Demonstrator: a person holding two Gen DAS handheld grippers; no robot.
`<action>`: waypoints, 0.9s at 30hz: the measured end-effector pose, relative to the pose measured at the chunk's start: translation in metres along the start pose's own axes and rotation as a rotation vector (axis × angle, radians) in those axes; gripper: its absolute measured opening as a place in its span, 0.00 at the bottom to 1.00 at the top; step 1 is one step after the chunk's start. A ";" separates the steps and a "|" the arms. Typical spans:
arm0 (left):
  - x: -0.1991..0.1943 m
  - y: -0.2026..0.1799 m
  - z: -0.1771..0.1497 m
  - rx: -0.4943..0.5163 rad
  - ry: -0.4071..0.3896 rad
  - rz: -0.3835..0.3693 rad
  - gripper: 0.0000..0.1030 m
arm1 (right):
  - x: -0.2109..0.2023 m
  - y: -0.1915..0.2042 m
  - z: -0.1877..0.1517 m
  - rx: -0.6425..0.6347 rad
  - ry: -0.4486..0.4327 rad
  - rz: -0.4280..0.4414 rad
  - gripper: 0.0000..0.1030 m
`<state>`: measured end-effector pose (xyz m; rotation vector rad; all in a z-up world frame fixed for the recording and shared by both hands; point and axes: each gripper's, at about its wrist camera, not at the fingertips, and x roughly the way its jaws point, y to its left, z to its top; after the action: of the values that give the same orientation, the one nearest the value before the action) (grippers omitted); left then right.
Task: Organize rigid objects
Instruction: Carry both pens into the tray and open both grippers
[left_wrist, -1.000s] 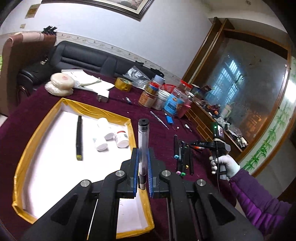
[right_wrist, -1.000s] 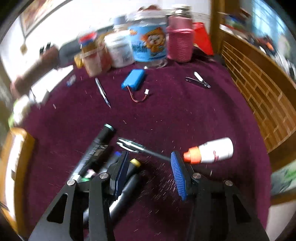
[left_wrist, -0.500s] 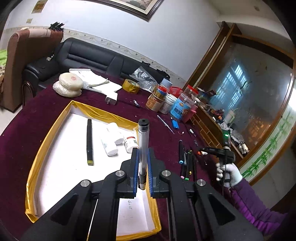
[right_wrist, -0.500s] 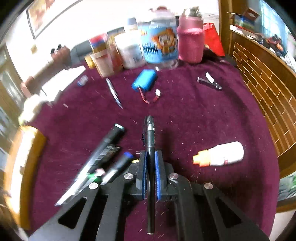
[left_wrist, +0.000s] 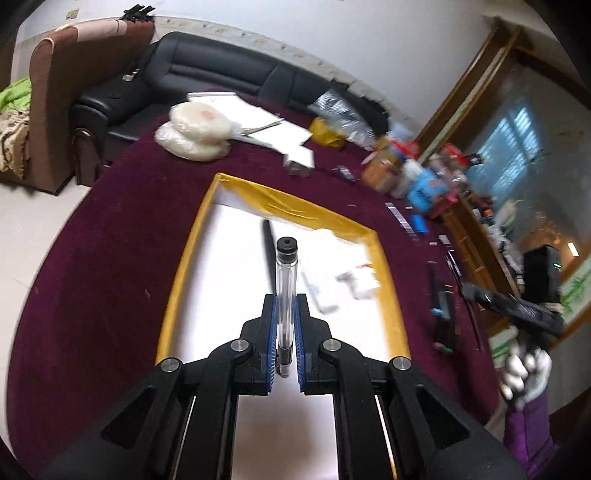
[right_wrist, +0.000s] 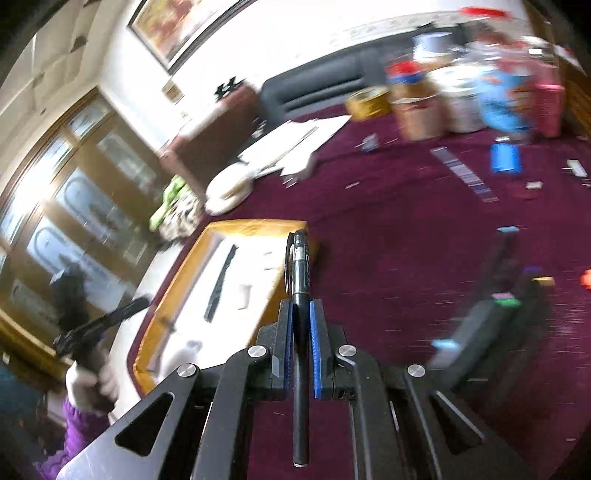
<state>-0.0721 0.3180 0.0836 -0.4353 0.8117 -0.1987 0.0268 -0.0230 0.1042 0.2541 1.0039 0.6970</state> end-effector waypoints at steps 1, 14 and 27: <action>0.008 0.005 0.006 0.001 0.018 0.019 0.07 | 0.012 0.008 -0.002 0.004 0.016 0.023 0.08; 0.091 0.023 0.045 -0.004 0.118 0.115 0.06 | 0.166 0.099 0.007 -0.020 0.182 -0.015 0.08; 0.035 0.021 0.016 -0.116 0.038 -0.008 0.32 | 0.181 0.101 0.017 -0.047 0.150 -0.180 0.08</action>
<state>-0.0362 0.3294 0.0609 -0.5453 0.8614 -0.1677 0.0614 0.1715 0.0403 0.0695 1.1368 0.5804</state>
